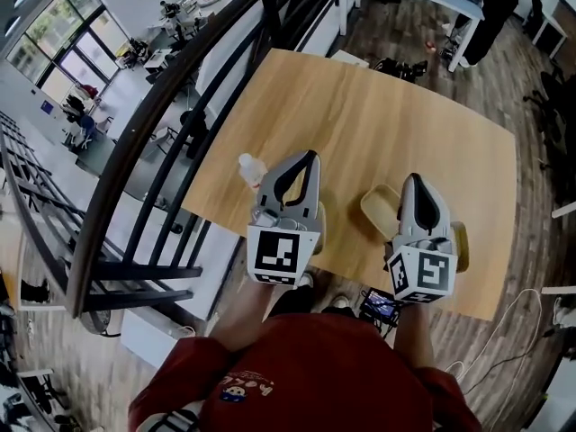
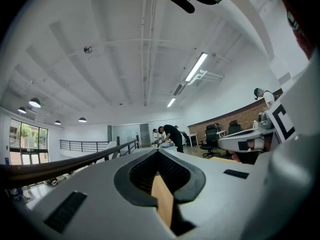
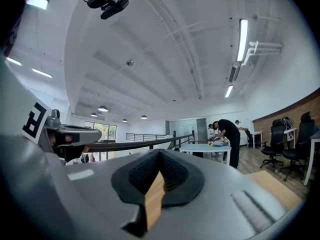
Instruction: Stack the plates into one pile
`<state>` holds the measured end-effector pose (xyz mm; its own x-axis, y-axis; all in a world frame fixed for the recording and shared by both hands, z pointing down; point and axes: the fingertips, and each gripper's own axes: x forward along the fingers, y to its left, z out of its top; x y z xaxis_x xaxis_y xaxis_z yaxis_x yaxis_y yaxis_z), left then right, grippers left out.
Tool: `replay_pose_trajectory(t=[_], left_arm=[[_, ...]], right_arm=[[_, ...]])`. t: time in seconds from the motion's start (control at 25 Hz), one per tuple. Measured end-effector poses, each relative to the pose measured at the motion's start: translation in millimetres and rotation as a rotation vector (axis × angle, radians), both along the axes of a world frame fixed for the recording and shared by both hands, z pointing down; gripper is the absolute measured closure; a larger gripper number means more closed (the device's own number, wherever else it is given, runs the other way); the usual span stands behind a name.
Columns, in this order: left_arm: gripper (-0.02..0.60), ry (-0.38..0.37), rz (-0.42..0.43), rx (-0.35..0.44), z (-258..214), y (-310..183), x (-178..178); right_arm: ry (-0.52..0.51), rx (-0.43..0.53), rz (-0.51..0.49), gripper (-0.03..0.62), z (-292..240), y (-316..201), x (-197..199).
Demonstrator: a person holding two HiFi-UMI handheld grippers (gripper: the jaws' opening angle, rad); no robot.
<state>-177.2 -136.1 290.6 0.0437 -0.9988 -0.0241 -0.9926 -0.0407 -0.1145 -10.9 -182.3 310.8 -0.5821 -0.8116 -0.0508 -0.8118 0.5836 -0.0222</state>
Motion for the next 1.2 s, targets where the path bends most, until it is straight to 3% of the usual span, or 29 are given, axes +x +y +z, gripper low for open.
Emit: replay_pose_trajectory(t=[0.24, 0.56, 0.64, 0.92, 1.2], left_arm=[[0.575, 0.023, -0.075, -0.159, 63.2, 19.6, -35.3], [0.575, 0.104, -0.174, -0.356, 148.8, 43.2, -77.6], [0.574, 0.131, -0.176, -0.405, 172.1, 48.6, -84.2], [0.534, 0.254, -0.142, -0.623, 255.5, 65.0, -82.7], [0.520, 0.259, -0.098, -0.767, 304.8, 77.5, -70.3]], right_arm=[[-0.036, -0.194, -0.087, 0.583, 54.0, -4.4, -33.6], [0.054, -0.415, -0.178, 0.583, 141.5, 4.3, -76.6], [0.076, -0.490, -0.199, 0.546, 169.6, 10.3, -87.7], [0.153, -0.743, -0.226, 0.523, 255.0, 34.9, -103.1], [0.266, -0.844, -0.267, 0.513, 296.1, 67.3, -112.8]])
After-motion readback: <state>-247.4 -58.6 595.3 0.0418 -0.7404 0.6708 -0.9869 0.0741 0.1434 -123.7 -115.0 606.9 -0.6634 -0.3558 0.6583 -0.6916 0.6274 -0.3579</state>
